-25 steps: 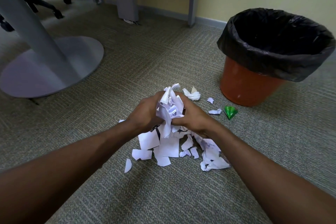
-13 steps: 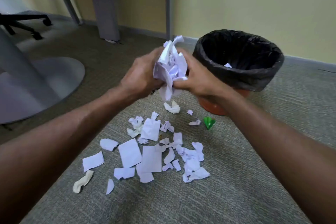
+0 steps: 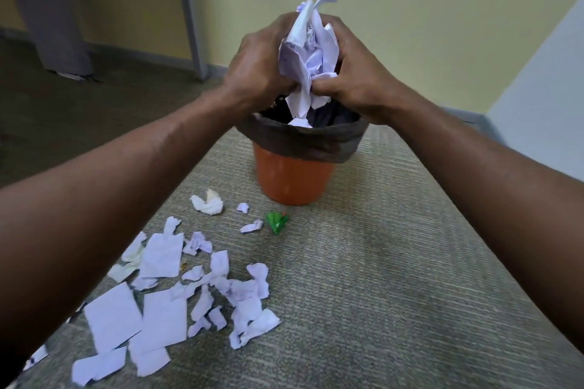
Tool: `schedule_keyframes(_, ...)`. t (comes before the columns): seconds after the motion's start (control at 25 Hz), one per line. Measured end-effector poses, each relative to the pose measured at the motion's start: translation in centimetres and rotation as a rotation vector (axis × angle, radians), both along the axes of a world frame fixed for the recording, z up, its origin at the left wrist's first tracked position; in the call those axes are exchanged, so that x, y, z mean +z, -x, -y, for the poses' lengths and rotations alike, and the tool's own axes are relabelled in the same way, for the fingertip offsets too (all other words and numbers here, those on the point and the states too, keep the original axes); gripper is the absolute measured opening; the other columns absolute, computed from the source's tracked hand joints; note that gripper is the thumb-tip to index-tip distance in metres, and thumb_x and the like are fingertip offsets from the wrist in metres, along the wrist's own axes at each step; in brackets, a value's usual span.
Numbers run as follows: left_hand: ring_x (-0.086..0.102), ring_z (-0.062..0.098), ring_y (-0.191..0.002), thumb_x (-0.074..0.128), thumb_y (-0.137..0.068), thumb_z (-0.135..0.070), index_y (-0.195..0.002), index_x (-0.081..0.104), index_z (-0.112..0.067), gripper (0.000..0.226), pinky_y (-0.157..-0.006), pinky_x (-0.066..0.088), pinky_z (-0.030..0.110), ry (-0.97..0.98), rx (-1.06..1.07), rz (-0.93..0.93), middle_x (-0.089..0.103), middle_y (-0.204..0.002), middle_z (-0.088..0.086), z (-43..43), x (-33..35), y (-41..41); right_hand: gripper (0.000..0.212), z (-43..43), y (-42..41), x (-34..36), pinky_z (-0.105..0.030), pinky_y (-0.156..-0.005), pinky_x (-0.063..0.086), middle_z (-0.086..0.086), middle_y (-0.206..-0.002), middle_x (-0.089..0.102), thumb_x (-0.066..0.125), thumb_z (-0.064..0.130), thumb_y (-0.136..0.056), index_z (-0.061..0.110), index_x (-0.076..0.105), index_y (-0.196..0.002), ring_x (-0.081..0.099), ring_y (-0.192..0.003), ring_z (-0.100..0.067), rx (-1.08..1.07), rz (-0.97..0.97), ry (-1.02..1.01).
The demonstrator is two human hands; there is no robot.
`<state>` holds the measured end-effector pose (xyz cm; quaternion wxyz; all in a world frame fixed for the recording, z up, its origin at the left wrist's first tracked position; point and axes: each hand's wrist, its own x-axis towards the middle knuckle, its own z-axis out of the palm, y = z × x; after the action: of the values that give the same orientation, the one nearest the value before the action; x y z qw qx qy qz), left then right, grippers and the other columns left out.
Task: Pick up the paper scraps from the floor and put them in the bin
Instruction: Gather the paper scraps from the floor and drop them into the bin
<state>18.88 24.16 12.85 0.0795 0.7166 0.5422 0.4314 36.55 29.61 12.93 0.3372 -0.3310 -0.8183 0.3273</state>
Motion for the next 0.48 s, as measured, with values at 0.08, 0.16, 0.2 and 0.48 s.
schedule_keyframes(0.08,0.064,0.011,-0.098,0.072,-0.072,-0.023,-0.145,0.048,-0.026,0.077,-0.074,0.049,0.009,0.024,-0.01,0.012,0.068,-0.114,-0.009,-1.6,-0.3,-1.2,0.078,-1.3,-0.9,-0.6,-0.047,-0.095,0.053,-0.018,-0.128,0.059,0.069,0.002,-0.074,0.01,0.039,-0.146,0.064,-0.112,-0.029,-0.049,-0.003,0.034)
schedule_keyframes(0.16,0.06,0.008,-0.094,0.069,-0.079,-0.019,-0.144,0.049,-0.027,0.068,-0.064,0.04,0.002,0.043,0.035,-0.002,0.066,-0.111,-0.009,-3.0,-1.2,-2.1,0.078,-2.3,-0.9,-1.5,-0.053,-0.097,0.051,-0.018,-0.127,0.06,0.071,0.005,-0.072,0.012,0.041,-0.144,0.064,-0.114,-0.033,-0.086,0.007,0.053)
schedule_keyframes(0.2,0.06,0.008,-0.094,0.067,-0.082,-0.019,-0.143,0.049,-0.027,0.064,-0.063,0.039,0.005,0.054,0.06,-0.003,0.067,-0.113,-0.007,-3.6,-1.8,-2.3,0.08,-2.9,-0.7,-2.3,-0.057,-0.097,0.051,-0.017,-0.127,0.061,0.072,0.007,-0.071,0.013,0.041,-0.144,0.063,-0.114,-0.035,-0.096,0.011,0.054)
schedule_keyframes(0.48,0.058,0.019,-0.099,0.066,-0.086,-0.026,-0.132,0.057,-0.018,0.048,-0.069,0.029,0.012,0.171,0.172,-0.084,0.067,-0.122,0.002,-5.9,-4.9,-1.2,0.072,-4.5,1.3,-5.6,-0.027,-0.069,0.055,-0.009,-0.112,0.068,0.076,-0.001,-0.074,0.011,0.045,-0.138,0.068,-0.085,-0.01,-0.143,0.034,0.199)
